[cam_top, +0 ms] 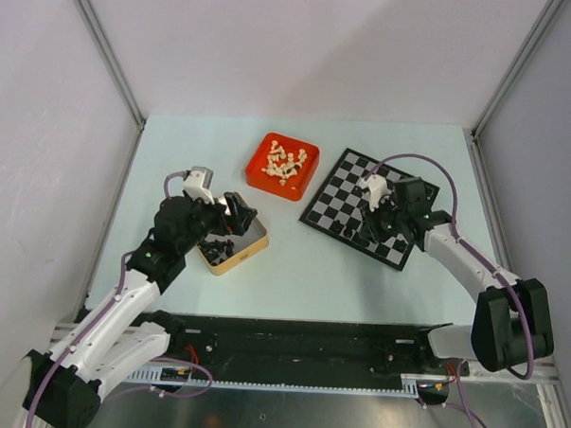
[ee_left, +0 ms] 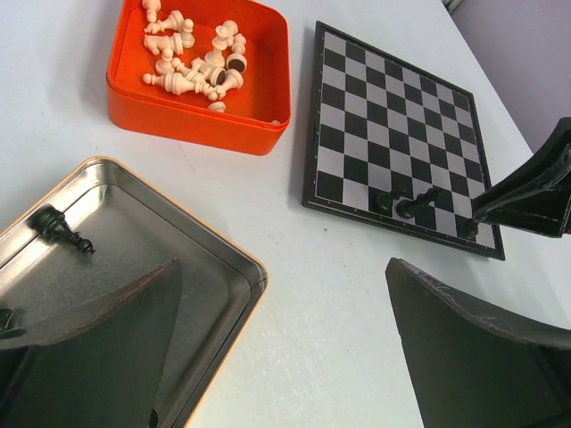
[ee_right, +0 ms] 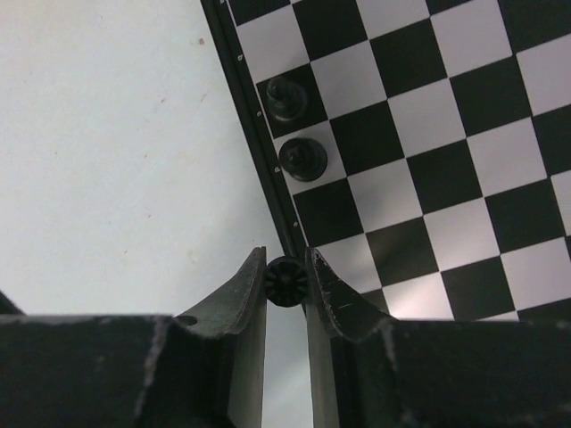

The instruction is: Set up the chess pieces on the board

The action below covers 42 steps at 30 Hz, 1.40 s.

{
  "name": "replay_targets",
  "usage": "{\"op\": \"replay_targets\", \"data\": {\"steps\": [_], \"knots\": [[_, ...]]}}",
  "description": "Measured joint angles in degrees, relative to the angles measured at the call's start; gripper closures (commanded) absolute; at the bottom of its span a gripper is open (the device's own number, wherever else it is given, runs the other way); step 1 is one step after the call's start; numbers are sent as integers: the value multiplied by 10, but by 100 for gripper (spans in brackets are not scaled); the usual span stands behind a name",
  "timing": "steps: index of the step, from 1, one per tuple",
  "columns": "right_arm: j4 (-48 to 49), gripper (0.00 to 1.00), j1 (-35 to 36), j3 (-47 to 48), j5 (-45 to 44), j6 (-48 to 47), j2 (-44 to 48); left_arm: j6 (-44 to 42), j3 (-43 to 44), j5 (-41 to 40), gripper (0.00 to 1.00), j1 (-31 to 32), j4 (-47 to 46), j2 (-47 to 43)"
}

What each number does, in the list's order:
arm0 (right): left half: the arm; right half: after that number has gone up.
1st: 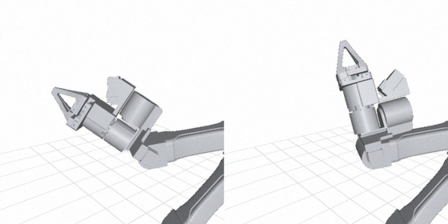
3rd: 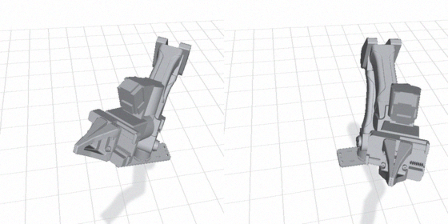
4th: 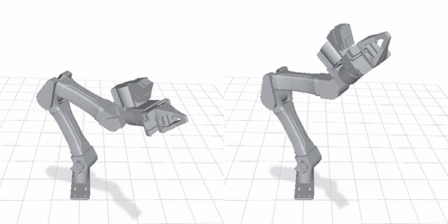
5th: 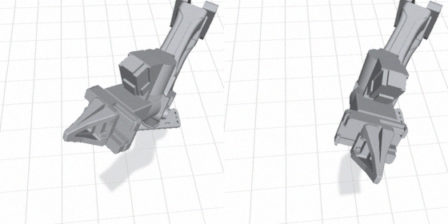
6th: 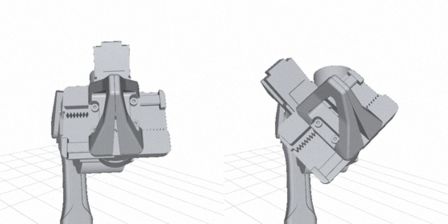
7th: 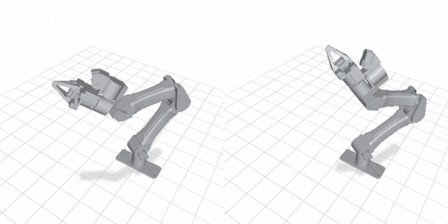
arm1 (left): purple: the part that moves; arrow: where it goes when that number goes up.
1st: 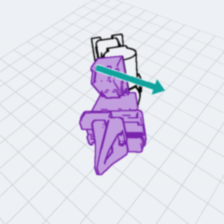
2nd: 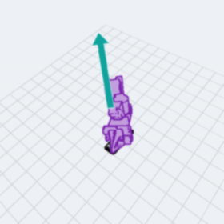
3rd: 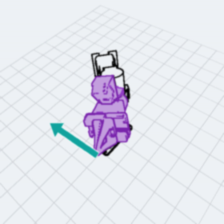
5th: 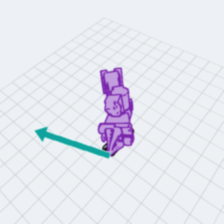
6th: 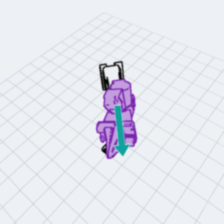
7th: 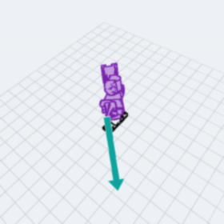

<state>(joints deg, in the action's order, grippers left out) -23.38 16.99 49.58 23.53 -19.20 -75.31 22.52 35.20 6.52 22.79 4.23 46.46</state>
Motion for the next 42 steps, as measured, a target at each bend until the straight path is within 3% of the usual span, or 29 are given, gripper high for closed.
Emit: {"op": "replay_targets", "data": {"steps": [13, 29, 40, 42], "knots": [[122, 85, 20, -38, -30, 1, -43, 5, 0, 0, 0, -11, 7, 9], [191, 81, 31, -59, -59, 0, -63, 15, 0, 6, 0, -23, 24, 23], [195, 74, 30, -62, -61, -3, -66, 15, 0, 12, 0, -28, 24, 23], [194, 68, 29, -62, -58, -6, -66, 15, -1, 12, 0, -28, 24, 23]]}}
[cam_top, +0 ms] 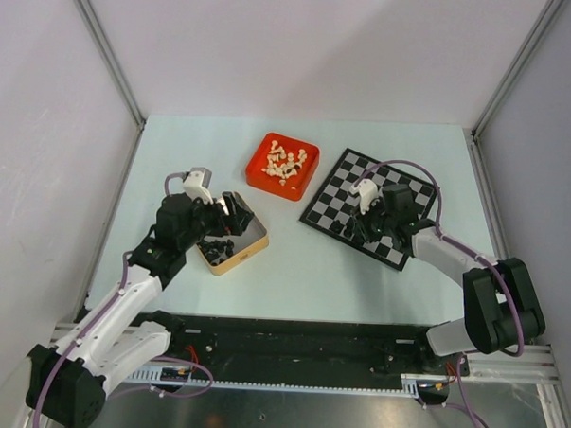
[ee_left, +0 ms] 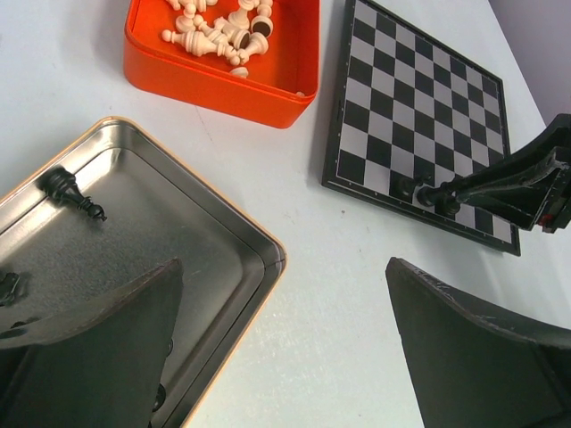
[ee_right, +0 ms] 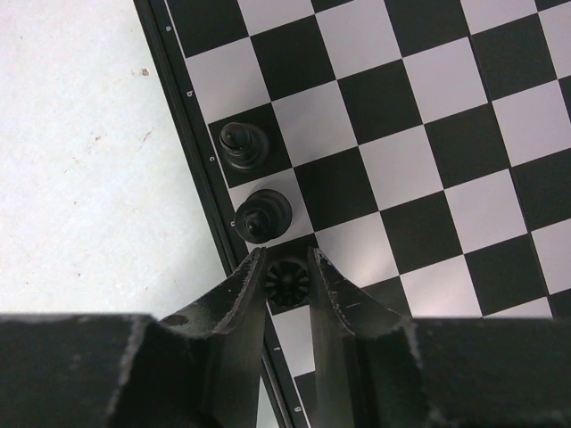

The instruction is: Set up the chess pieces on the board

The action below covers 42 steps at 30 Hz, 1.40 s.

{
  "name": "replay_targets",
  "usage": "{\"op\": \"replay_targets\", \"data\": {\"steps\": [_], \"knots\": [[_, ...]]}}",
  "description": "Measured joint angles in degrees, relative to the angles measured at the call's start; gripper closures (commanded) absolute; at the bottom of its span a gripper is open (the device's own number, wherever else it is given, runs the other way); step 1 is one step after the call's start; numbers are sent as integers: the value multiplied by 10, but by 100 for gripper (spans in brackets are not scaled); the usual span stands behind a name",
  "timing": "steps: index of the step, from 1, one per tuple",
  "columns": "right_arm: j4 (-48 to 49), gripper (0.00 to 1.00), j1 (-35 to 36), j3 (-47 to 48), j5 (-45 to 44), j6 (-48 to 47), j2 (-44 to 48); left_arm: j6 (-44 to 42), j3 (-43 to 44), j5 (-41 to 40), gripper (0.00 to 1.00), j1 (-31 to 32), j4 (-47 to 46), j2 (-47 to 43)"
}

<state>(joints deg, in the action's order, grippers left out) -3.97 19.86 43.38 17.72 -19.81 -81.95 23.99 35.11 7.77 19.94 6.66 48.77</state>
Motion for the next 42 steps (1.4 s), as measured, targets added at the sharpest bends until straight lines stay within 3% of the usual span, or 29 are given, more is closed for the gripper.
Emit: {"op": "replay_targets", "data": {"steps": [10, 17, 24, 37, 42], "knots": [[-23, 59, -11, -2, 16, -9, 2, 1, -7, 4, 0, -3, 2, 0], [-48, 47, -26, -2, 37, -16, 16, 1, -8, 12, 0, -3, 2, 0], [-134, 39, -72, 29, 107, -45, 36, 2, -11, 14, 0, -5, 3, -5], [-255, 34, -136, 109, 251, -72, 70, 31, -10, -4, 0, -24, 45, -3], [-271, 34, -143, 111, 271, -70, 68, 33, 31, -24, 1, -25, 114, 67]]}}
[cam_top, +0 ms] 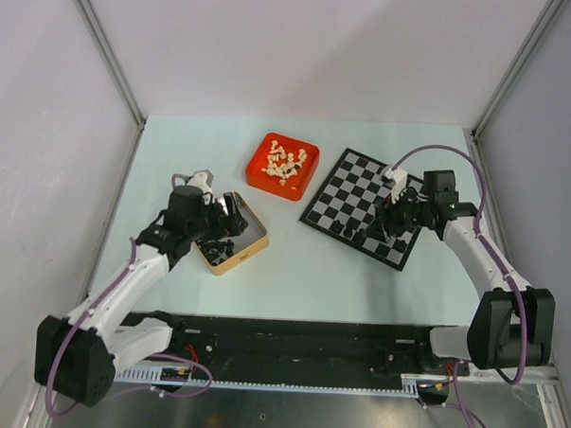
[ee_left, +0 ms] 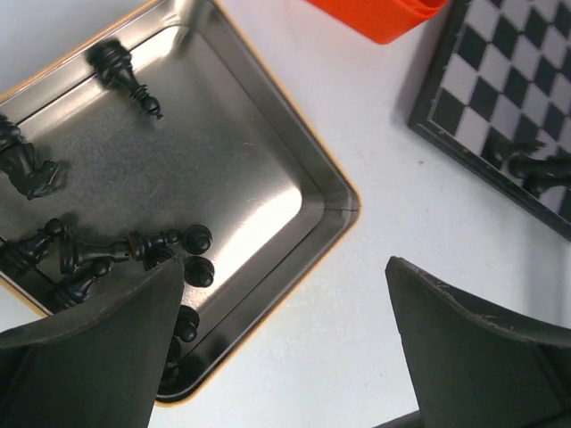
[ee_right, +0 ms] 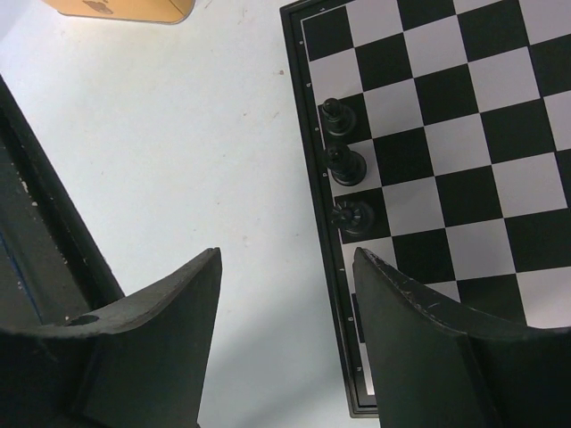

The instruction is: Set up the chess pieces on the board

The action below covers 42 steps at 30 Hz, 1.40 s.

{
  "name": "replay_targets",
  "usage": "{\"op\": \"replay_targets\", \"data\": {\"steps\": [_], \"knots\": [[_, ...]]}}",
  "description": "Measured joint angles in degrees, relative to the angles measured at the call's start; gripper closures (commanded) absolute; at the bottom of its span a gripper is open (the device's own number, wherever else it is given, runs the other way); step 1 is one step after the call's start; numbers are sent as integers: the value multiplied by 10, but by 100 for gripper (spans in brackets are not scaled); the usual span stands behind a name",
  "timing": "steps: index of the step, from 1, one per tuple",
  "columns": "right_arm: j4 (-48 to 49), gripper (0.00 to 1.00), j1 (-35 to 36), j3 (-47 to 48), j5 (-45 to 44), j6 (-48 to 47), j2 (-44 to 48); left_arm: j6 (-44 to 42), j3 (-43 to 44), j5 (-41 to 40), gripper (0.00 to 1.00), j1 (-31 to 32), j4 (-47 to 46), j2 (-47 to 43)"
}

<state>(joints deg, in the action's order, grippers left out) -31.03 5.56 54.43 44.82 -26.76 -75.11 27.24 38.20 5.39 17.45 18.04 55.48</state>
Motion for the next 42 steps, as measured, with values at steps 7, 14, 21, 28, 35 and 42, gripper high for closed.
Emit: {"op": "replay_targets", "data": {"steps": [7, 14, 21, 28, 35, 42], "knots": [[-5, 34, -2, 2, 12, 3, -3, 3, 83, -40, 15, 0, 71, 134], [-5, 34, -4, 3, 14, 6, -4, 35, 148, -120, 23, 0, 90, 245], [-4, 35, -9, 3, 18, 10, -10, 89, 184, -190, 37, 0, 86, 332], [-4, 35, -14, 3, 22, 12, -12, 134, 219, -227, 44, -2, 70, 412], [-4, 35, -18, 4, 23, 12, -15, 172, 229, -256, 55, -4, 69, 449], [-5, 35, -18, 4, 26, 12, -17, 179, 249, -262, 57, -5, 68, 471]]}}
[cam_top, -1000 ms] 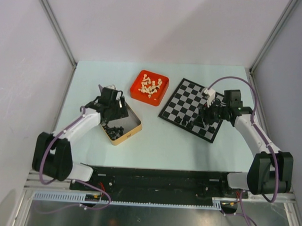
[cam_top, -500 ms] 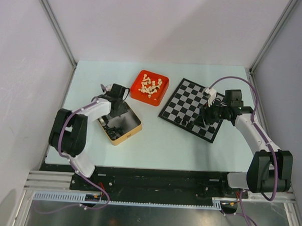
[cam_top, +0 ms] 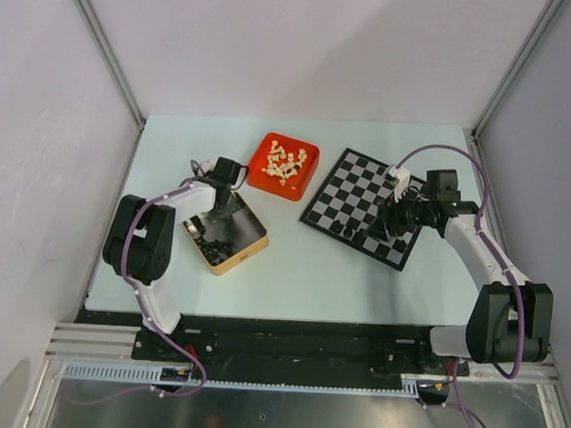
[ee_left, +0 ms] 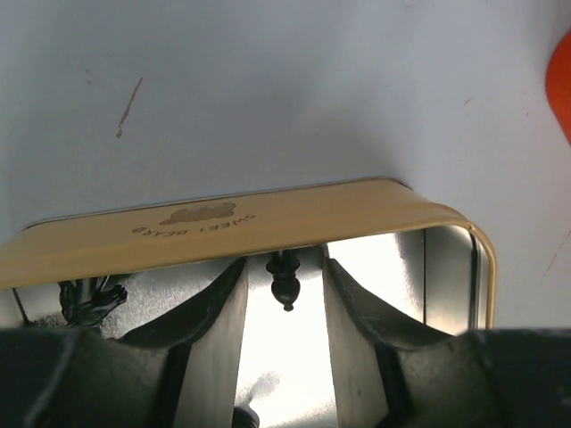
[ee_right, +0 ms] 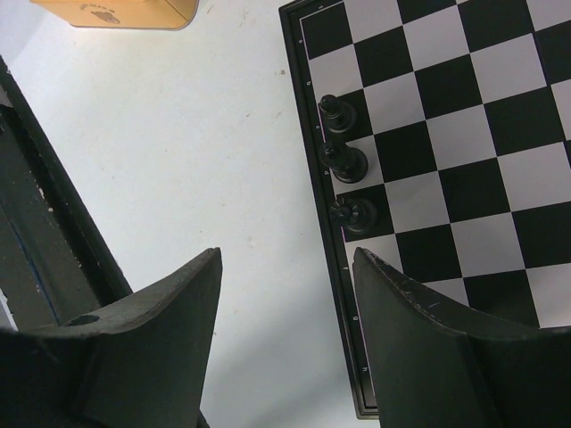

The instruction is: Set up the chess pieces on the board

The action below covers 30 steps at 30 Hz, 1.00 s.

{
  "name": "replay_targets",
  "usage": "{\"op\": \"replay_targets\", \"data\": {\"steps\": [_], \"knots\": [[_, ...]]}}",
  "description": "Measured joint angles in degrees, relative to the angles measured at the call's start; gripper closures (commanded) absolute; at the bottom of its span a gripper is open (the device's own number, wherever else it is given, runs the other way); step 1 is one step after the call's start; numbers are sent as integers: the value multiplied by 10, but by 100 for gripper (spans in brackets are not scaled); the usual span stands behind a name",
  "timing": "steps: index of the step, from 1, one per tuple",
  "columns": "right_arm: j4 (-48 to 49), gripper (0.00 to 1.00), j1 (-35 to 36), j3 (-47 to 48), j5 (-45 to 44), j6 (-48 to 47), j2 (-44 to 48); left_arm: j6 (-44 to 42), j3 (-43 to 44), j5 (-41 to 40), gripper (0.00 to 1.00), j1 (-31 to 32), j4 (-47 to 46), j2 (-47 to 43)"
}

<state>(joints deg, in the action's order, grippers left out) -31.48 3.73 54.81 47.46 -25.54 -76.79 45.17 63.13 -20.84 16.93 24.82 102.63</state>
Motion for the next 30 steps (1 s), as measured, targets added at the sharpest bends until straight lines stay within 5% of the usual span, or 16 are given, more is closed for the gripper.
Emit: {"op": "replay_targets", "data": {"steps": [21, 30], "knots": [[-1, 35, -1, 0, 0, -1, -2, -23, 5, 6, 89, -7, -4, 5], [-11, 35, 1, 1, 11, -11, -2, -134, -66, 80, 92, -7, 2, -113]]}}
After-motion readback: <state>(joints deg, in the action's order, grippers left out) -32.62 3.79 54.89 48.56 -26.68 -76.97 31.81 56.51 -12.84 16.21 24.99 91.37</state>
